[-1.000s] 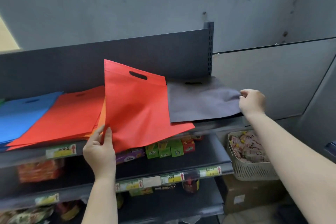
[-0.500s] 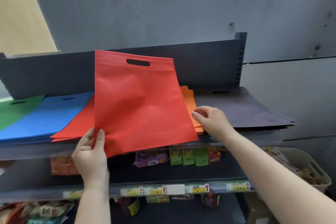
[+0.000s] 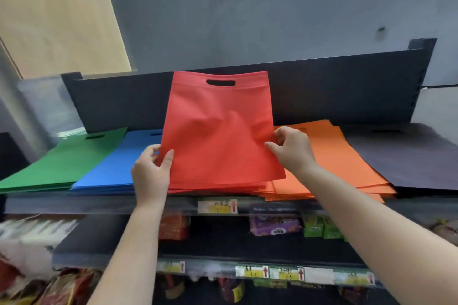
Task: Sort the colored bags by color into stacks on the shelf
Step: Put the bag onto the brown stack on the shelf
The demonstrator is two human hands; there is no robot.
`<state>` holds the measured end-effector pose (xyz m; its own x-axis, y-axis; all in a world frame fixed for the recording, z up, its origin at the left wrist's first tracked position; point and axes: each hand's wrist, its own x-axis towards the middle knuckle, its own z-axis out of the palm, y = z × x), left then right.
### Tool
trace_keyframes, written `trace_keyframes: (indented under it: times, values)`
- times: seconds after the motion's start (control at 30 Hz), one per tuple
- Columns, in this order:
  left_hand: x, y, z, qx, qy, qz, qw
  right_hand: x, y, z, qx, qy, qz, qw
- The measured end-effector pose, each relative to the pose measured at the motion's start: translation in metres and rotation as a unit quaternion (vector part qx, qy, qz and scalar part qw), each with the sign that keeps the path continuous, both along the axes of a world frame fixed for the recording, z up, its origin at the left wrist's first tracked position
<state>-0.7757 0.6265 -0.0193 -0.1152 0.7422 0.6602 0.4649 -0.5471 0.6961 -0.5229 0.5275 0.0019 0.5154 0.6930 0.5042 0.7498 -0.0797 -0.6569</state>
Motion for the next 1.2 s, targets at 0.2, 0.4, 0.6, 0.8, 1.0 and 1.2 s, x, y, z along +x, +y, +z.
trace_keyframes:
  times: [0.2,0.4,0.6,0.8,1.0,1.2]
  values:
    - [-0.008,0.053,-0.001,-0.102,0.264,0.025,0.959,-0.011,0.044,-0.012,-0.138,-0.066,-0.034,0.988]
    - [-0.001,0.063,-0.013,-0.176,0.454,0.052,0.872,-0.006,0.054,-0.029,-0.259,-0.086,-0.063,0.960]
    - [0.039,0.057,0.000,-0.090,0.474,0.014,0.876,0.021,0.036,-0.011,-0.234,-0.170,-0.074,0.954]
    - [0.163,0.022,0.045,0.043,0.491,-0.094,0.865,0.093,-0.019,0.024,-0.291,-0.261,-0.124,0.912]
    - [0.304,-0.036,0.072,0.108,0.535,-0.182,0.818,0.190,-0.124,0.044,-0.381,-0.273,-0.248,0.847]
    - [0.424,-0.120,0.087,0.169,0.577,-0.218,0.769,0.273,-0.248,0.059,-0.419,-0.264,-0.342,0.799]
